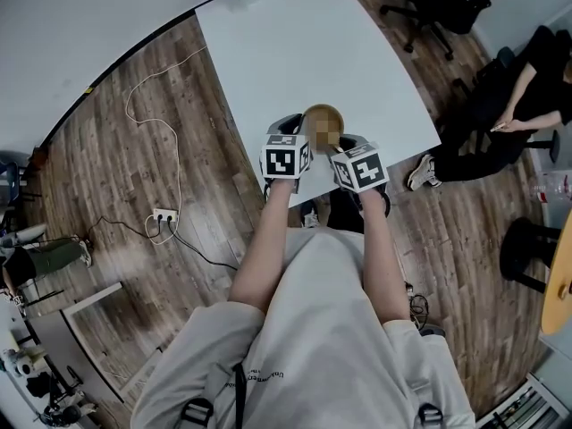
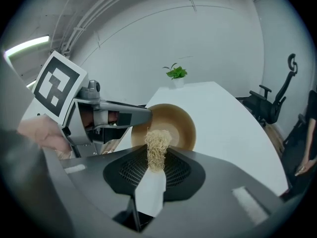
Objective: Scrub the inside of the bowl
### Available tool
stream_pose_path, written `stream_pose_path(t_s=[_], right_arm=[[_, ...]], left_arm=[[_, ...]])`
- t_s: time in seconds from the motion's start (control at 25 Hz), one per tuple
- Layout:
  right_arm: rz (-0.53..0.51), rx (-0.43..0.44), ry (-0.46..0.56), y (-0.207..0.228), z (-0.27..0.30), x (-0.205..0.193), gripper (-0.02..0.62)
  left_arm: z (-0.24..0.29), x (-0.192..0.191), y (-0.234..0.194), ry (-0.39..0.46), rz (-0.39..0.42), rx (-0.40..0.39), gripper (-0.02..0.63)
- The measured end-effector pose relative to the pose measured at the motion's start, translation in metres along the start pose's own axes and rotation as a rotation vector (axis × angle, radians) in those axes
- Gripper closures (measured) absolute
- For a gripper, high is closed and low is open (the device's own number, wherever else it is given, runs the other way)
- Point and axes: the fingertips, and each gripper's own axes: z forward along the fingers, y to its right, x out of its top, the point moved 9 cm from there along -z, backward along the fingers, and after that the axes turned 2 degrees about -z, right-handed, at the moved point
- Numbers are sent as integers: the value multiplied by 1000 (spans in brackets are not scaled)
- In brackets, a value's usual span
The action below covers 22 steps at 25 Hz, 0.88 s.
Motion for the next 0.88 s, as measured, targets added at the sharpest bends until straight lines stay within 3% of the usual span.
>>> stream_pose_path(t_s=[0.2, 0.36, 0.44, 0.68, 0.76, 0.88], right_arm=[[30, -12, 51, 3, -4, 3, 488], [95, -108, 138, 19, -20, 9, 488], [144, -117, 193, 30, -33, 15, 488], [200, -72, 280, 41, -58, 37, 488], [186, -51, 273, 36, -55, 39, 488], [158, -27, 226, 29, -46, 38, 488]], left_arm=[[3, -2, 6, -14, 50, 0, 590], [9, 3, -6, -47, 223, 77, 591], [12, 8, -9, -63, 359, 101, 591], [11, 5, 38, -26, 948, 46, 591], [9, -4, 56, 0, 1074, 20, 591], [7, -13, 78, 35, 1178, -8, 591]])
